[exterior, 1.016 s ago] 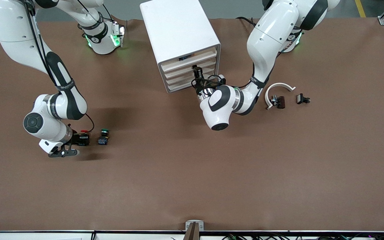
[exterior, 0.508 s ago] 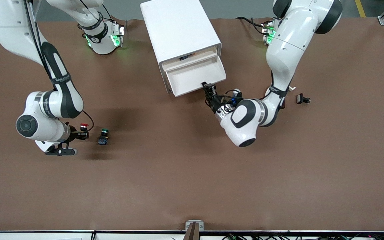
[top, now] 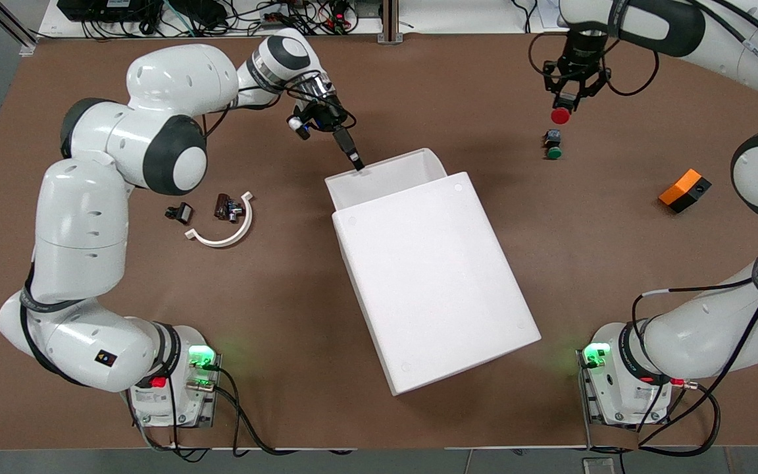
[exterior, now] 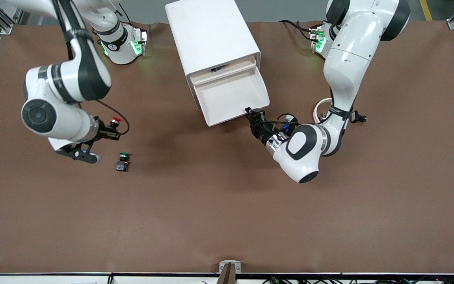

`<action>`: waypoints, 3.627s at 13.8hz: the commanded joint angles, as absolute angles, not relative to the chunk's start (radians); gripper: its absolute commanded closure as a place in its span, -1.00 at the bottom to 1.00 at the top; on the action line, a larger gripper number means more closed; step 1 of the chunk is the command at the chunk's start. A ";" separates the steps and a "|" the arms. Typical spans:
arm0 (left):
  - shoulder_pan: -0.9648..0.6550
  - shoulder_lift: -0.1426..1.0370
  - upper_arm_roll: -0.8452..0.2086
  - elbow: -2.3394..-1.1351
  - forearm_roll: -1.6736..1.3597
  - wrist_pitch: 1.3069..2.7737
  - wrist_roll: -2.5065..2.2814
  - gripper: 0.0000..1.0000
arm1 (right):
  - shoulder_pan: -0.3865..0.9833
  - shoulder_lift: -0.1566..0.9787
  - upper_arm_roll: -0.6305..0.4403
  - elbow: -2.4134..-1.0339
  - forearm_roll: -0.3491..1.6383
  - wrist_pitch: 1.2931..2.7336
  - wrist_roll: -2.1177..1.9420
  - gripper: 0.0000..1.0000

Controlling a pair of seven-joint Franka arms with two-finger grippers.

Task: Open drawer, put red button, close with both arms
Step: 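Pull the drawer open with the left gripper while the right gripper lifts the button, then lower the red button into the open drawer and open the right gripper, then push the drawer shut with the left gripper while the right gripper withdraws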

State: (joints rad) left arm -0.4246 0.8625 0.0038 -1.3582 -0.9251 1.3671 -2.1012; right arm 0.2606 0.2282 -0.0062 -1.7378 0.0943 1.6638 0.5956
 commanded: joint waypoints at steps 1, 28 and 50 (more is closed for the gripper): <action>-0.407 0.856 0.011 -1.336 -0.931 1.348 -2.085 -1.00 | 0.299 0.241 -0.015 -1.654 0.228 1.569 0.768 0.71; -0.360 0.512 0.060 -1.236 -0.094 1.454 -0.714 -1.00 | 0.910 0.468 -0.021 -1.649 0.169 2.028 1.902 0.37; -0.626 0.479 -0.236 -1.772 -0.138 2.100 -1.088 -1.00 | 0.093 -0.060 -0.028 -1.675 0.069 1.462 0.217 -1.00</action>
